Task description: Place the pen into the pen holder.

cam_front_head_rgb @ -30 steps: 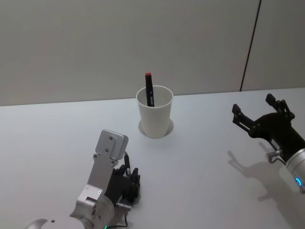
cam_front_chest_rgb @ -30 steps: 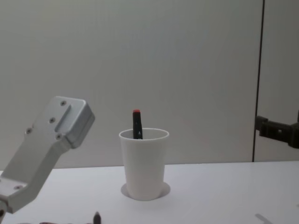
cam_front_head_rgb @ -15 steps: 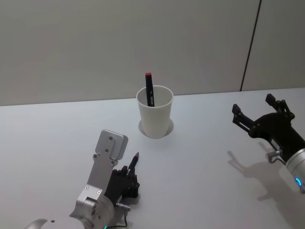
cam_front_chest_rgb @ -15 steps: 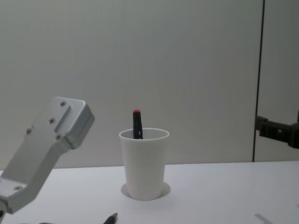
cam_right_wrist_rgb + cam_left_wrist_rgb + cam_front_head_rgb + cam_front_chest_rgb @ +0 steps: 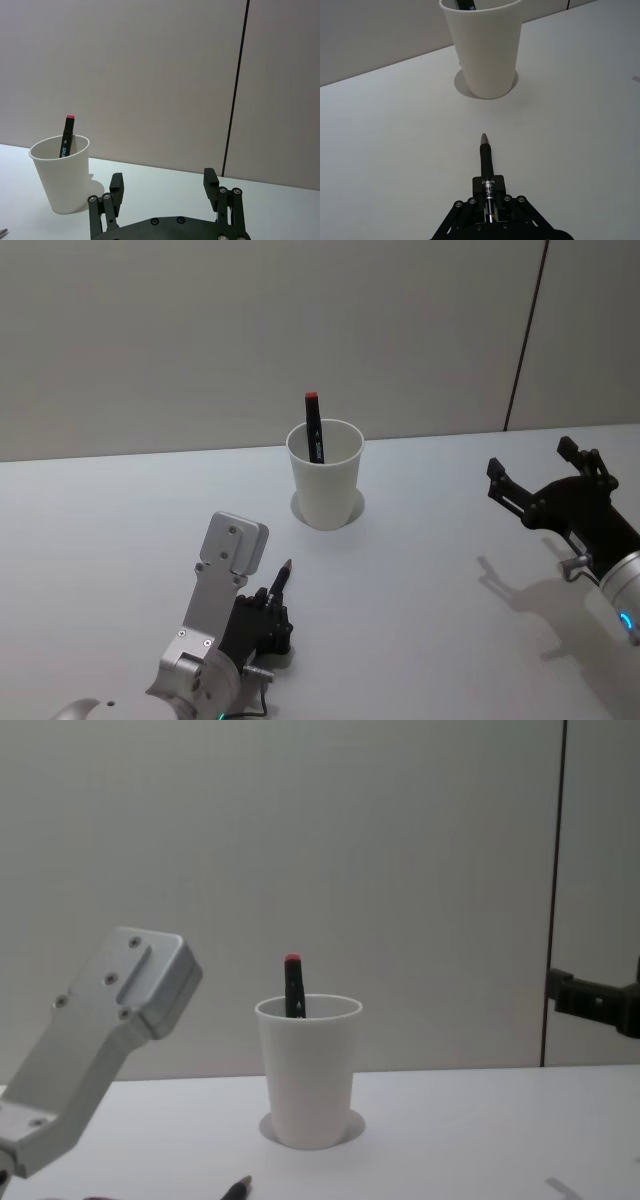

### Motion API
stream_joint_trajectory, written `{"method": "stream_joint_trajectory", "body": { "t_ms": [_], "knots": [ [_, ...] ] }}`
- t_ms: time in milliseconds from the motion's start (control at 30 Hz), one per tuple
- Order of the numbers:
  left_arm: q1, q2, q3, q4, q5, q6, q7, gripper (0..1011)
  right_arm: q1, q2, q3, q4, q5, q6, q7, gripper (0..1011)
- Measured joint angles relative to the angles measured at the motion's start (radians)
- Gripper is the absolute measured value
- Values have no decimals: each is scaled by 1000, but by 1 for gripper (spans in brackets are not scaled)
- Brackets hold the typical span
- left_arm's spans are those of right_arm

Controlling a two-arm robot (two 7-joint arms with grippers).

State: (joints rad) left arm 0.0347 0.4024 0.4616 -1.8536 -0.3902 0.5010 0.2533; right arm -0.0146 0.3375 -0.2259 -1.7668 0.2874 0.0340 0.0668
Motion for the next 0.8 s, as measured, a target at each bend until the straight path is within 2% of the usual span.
{"method": "stream_joint_trajectory", "body": {
  "t_ms": [500, 800],
  "knots": [
    [1, 0, -1, -1, 4, -2, -2, 129, 0, 0, 0, 0, 0, 0, 0, 1001],
    [10, 13, -8, -21, 41, -41, 0, 129, 0, 0, 0, 0, 0, 0, 0, 1001]
  ]
}}
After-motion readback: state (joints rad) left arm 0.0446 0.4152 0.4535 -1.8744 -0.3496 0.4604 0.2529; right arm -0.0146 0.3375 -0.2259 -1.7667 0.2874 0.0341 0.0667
